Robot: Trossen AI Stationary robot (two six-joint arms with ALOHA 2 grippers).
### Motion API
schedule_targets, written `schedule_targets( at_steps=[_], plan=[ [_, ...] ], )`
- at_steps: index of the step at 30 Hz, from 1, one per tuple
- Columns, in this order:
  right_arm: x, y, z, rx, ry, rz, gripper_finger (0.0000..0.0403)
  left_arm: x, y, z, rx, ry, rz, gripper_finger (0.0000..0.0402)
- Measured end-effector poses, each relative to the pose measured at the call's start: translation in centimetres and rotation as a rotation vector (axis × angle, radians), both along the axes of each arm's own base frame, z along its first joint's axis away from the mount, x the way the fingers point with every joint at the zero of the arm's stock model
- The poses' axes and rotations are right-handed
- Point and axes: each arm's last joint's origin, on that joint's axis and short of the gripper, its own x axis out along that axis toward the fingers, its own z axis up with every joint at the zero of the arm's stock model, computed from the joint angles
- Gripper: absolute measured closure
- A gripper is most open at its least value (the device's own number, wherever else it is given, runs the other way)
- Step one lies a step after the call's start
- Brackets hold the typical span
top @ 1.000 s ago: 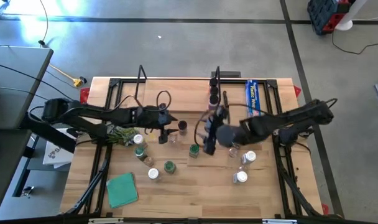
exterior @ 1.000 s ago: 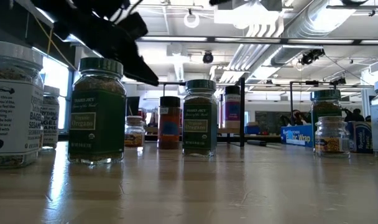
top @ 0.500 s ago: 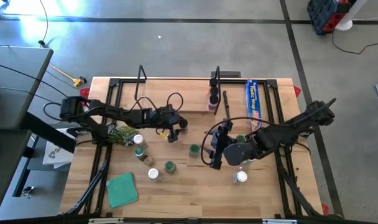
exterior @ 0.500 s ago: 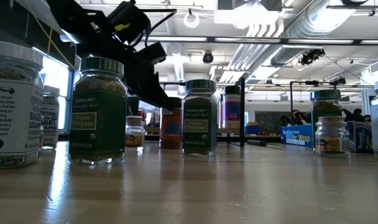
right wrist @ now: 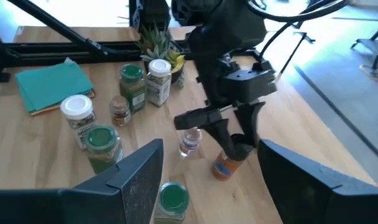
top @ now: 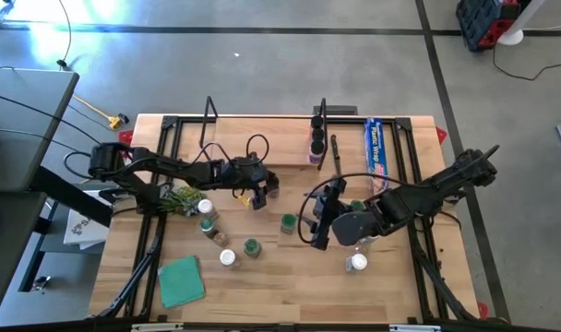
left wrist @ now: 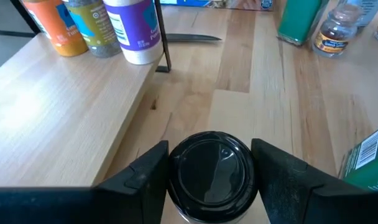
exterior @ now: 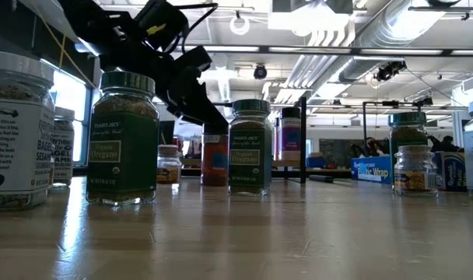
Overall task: Shelf spices
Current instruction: Put the black seasoning bottle on the shelf aligned with the other black seasoning bottles
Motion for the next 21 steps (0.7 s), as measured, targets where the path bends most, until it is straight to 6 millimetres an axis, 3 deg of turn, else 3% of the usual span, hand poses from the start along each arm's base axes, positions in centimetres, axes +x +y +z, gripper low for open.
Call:
schedule_targets(
  at_steps=[6,9,15,21],
  plan=[
    [-1.7,-0.6,2.0,-0.05,-0.053,-0.017,0.0146,-0.3,0.0,0.4,-0.021,0.003,-0.024,0.0212],
    [-2.7,-1.2,3.2,-0.051,-0.084,-0.014,0.0146,-0.5,0.0,1.7,-0.022,-0.006,-0.022,0.0212],
    [-4.1,-3.5,5.2,-0.097,-0.115,-0.036,0.0146,0.2,2.8,8.9,0.049,0.023,0.01,0.0212],
    [-5.5,-8.1,5.6,-0.167,0.02,-0.091,0.0146,0.9,9.3,16.0,0.159,-0.022,0.057,0.0212]
  ],
)
